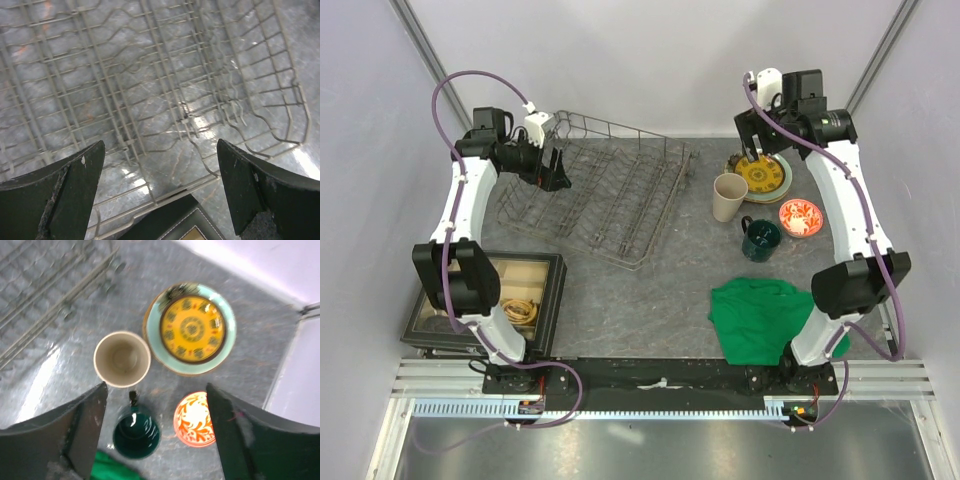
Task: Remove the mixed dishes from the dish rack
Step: Reset both arms
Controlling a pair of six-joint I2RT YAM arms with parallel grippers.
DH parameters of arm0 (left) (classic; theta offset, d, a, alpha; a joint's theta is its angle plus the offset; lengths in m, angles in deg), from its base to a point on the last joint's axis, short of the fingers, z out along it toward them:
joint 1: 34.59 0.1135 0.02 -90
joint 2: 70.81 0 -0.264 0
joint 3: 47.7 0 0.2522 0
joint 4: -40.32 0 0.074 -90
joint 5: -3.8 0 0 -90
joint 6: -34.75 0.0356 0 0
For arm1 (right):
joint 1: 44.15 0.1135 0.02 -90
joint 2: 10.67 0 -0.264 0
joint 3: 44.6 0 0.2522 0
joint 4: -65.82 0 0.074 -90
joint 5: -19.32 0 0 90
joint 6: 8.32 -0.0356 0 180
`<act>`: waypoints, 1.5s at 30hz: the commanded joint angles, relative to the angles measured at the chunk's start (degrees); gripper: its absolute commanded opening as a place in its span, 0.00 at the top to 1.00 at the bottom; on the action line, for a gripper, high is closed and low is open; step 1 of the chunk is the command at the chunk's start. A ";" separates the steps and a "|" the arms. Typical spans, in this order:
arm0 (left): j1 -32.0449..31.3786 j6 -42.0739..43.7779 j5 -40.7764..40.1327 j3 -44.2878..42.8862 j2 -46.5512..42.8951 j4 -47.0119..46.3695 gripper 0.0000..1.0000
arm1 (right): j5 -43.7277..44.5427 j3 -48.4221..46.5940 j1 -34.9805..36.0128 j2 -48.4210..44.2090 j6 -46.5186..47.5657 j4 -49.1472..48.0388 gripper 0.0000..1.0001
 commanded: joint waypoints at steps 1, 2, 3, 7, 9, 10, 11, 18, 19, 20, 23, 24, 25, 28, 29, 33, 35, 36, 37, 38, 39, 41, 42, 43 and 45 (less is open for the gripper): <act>-0.15 -5.82 -3.52 1.51 -3.69 -9.58 0.01 | 4.15 4.68 -0.56 -5.29 -2.93 -10.27 0.08; -0.15 -7.74 -3.78 1.86 -3.70 -10.55 0.01 | 4.51 6.60 -0.56 -5.99 -3.72 -12.71 0.05; -0.15 -8.71 -4.92 2.56 -3.78 -11.43 0.01 | 4.86 7.40 -0.91 -7.22 -4.25 -13.87 0.04; -0.15 -13.28 -8.70 5.81 -5.36 -18.26 0.01 | 7.67 11.53 -1.61 -9.77 -6.88 -19.32 0.02; -0.15 -14.17 -10.45 9.22 -7.46 -21.52 0.01 | 8.64 15.66 -2.23 -12.14 -8.11 -24.15 0.02; -0.06 -15.13 -11.34 10.47 -8.26 -23.28 0.01 | 9.25 17.33 -2.49 -13.11 -8.73 -26.08 0.02; -0.15 -15.66 -12.13 11.78 -9.14 -27.13 0.01 | 9.43 20.91 -2.84 -14.95 -9.34 -30.01 0.02; -0.06 -18.48 -16.35 22.33 -16.43 -40.94 0.01 | 9.52 33.59 -5.48 -21.99 -14.89 -44.81 0.02; -0.15 -18.74 -16.35 23.30 -17.31 -42.10 0.01 | 9.43 34.65 -5.48 -22.61 -14.97 -46.12 0.02; -0.15 -18.83 -16.70 24.09 -18.97 -43.15 0.01 | 9.78 35.88 -5.48 -23.13 -14.80 -47.27 0.02; -0.15 -19.97 -18.02 26.29 -21.52 -46.67 0.01 | 11.36 37.55 -5.48 -23.93 -14.54 -48.68 0.02; -0.15 -20.24 -18.55 27.26 -22.15 -48.07 0.01 | 12.58 38.34 -5.48 -24.37 -14.45 -49.47 0.02; -0.15 -20.85 -18.73 27.79 -22.76 -48.87 0.01 | 12.86 39.31 -5.48 -25.07 -14.27 -50.35 0.02; -0.15 -22.86 -19.08 30.95 -25.49 -53.67 0.01 | 14.00 44.31 -5.48 -29.02 -14.27 -55.09 0.02; -0.15 -23.31 -19.08 32.87 -26.10 -54.75 0.01 | 14.09 46.94 -5.48 -31.20 -14.27 -56.84 0.02; -0.15 -25.51 -19.61 37.10 -29.18 -59.33 0.01 | 14.62 51.17 -5.39 -35.61 -14.10 -60.72 0.02; -0.15 -26.13 -19.52 38.68 -29.62 -60.39 0.01 | 14.97 52.58 -5.48 -37.28 -14.09 -61.60 0.02; -0.15 -26.13 -19.43 38.86 -29.71 -60.48 0.01 | 14.97 52.93 -5.48 -37.55 -14.09 -61.78 0.02; -0.15 -26.13 -19.43 39.13 -29.71 -60.48 0.01 | 14.97 53.29 -5.48 -37.90 -14.09 -61.96 0.02; -0.15 -26.04 -19.43 39.39 -29.89 -60.65 0.01 | 14.88 53.55 -5.48 -38.25 -14.09 -62.13 0.02; -0.15 -26.13 -19.34 39.57 -29.89 -60.74 0.01 | 14.71 53.73 -5.48 -38.34 -14.09 -62.13 0.02; -0.15 -26.13 -19.26 39.83 -30.24 -60.91 0.01 | 14.44 53.99 -5.48 -38.34 -14.09 -62.13 0.02; -0.15 -26.13 -19.26 39.92 -30.24 -60.92 0.01 | 14.35 53.99 -5.48 -38.26 -14.01 -62.13 0.02; -0.15 -26.04 -19.26 40.10 -30.50 -61.00 0.01 | 14.27 54.25 -5.57 -38.26 -14.01 -62.13 0.02; -0.15 -25.86 -19.25 40.45 -30.76 -61.62 0.01 | 13.83 54.43 -5.48 -38.08 -13.92 -62.22 0.02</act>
